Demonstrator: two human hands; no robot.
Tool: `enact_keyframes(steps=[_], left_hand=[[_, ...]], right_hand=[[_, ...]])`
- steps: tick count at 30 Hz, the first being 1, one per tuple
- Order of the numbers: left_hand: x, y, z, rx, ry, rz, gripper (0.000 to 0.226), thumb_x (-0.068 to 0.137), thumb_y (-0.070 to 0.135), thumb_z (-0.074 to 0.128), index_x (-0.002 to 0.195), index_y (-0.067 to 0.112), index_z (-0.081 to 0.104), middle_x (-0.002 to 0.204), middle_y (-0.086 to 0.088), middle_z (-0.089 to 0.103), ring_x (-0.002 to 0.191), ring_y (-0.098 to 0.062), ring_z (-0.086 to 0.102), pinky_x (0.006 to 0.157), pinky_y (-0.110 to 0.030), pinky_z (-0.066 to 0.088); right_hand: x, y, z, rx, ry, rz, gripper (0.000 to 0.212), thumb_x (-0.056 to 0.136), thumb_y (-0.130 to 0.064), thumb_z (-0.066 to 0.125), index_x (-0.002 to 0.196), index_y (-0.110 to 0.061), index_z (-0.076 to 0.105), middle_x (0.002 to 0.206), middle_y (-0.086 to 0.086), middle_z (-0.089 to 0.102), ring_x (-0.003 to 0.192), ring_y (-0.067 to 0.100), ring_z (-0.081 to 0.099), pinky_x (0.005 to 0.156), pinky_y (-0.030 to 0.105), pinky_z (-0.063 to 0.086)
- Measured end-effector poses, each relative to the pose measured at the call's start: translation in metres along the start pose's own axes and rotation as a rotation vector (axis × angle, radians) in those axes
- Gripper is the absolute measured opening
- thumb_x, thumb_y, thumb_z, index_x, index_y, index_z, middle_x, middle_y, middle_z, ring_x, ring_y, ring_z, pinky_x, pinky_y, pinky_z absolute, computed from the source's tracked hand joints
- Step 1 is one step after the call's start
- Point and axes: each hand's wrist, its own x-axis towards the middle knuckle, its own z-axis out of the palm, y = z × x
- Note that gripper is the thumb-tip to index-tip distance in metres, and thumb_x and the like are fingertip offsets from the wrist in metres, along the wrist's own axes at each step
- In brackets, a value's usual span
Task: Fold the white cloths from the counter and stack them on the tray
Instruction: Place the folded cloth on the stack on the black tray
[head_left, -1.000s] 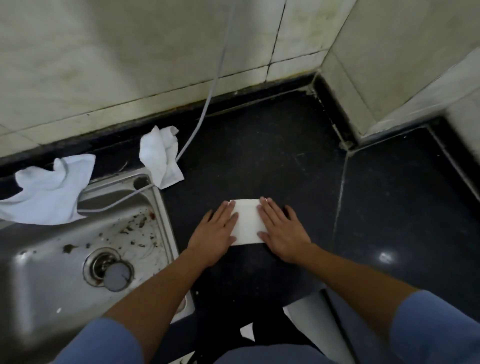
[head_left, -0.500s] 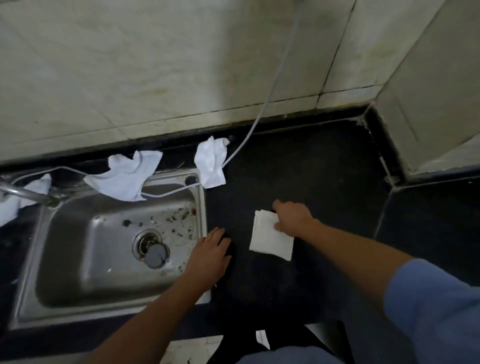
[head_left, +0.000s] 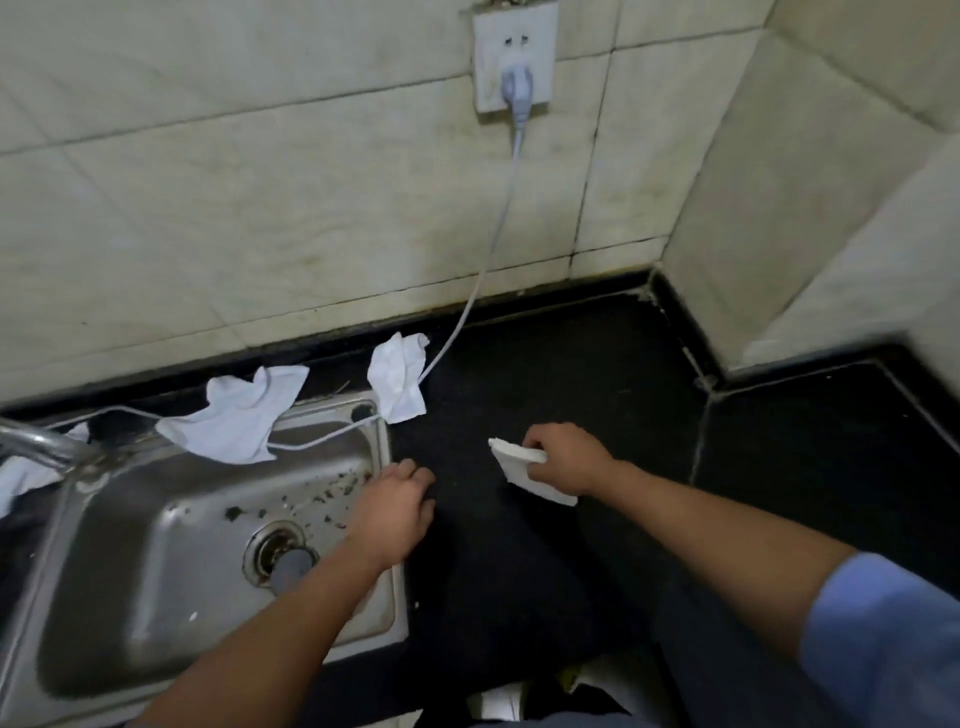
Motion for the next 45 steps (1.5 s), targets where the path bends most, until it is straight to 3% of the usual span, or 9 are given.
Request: enact_keyframes(steps=[6, 12, 21, 29, 35, 45], left_hand=[[0.023, 0.018, -0.029, 0.034, 0.039, 0.22, 0.028, 0.089, 0.028, 0.053, 0.115, 0.016, 0.057, 0.106, -0.005, 0.059, 0.103, -0.026, 0.056, 0.084, -0.038, 0.046], [0.012, 0.043, -0.036, 0.032, -0.006, 0.479, 0.023, 0.091, 0.03, 0.051, 0.111, 0.019, 0.056, 0.103, -0.001, 0.058, 0.098, -0.024, 0.058, 0.077, -0.038, 0.047], [-0.037, 0.194, -0.019, 0.023, -0.09, 0.923, 0.024, 0.092, 0.03, 0.051, 0.113, 0.02, 0.059, 0.107, -0.001, 0.061, 0.096, -0.023, 0.061, 0.078, -0.038, 0.051], [-0.171, 0.357, 0.019, 0.131, -0.125, 1.284, 0.026, 0.092, 0.032, 0.05, 0.115, 0.021, 0.058, 0.109, -0.002, 0.061, 0.099, -0.024, 0.06, 0.08, -0.036, 0.049], [-0.332, 0.482, 0.078, 0.092, -0.21, 1.496, 0.025, 0.092, 0.031, 0.051, 0.112, 0.019, 0.059, 0.108, -0.001, 0.061, 0.097, -0.024, 0.06, 0.079, -0.037, 0.049], [-0.567, 0.608, 0.163, 0.146, -0.384, 1.826, 0.027, 0.092, 0.031, 0.049, 0.116, 0.021, 0.057, 0.112, -0.001, 0.06, 0.101, -0.024, 0.059, 0.081, -0.036, 0.047]], right_hand=[[-0.076, 0.006, -0.017, -0.174, 0.303, 0.089, 0.029, 0.088, -0.047, 0.054, 0.096, -0.02, 0.061, 0.094, 0.002, 0.066, 0.089, 0.026, 0.061, 0.066, 0.034, 0.044], [-0.18, 0.004, 0.015, -0.208, 0.424, 0.301, 0.034, 0.095, -0.05, 0.042, 0.102, -0.021, 0.058, 0.103, 0.0, 0.062, 0.09, 0.025, 0.062, 0.07, 0.036, 0.046], [-0.379, 0.015, 0.08, -0.145, 0.601, 0.713, 0.031, 0.095, -0.047, 0.045, 0.107, -0.021, 0.057, 0.108, -0.002, 0.059, 0.094, 0.024, 0.06, 0.068, 0.034, 0.042], [-0.585, 0.024, 0.174, -0.058, 0.732, 1.078, 0.029, 0.094, -0.048, 0.047, 0.106, -0.023, 0.057, 0.105, -0.003, 0.06, 0.096, 0.023, 0.06, 0.068, 0.032, 0.04], [-0.763, 0.023, 0.268, -0.001, 0.772, 1.303, 0.029, 0.094, -0.048, 0.047, 0.106, -0.024, 0.058, 0.107, -0.003, 0.06, 0.097, 0.023, 0.06, 0.072, 0.034, 0.043], [-0.992, 0.007, 0.4, 0.109, 0.808, 1.652, 0.025, 0.094, -0.045, 0.048, 0.105, -0.025, 0.056, 0.106, -0.003, 0.059, 0.1, 0.024, 0.059, 0.074, 0.036, 0.044]])
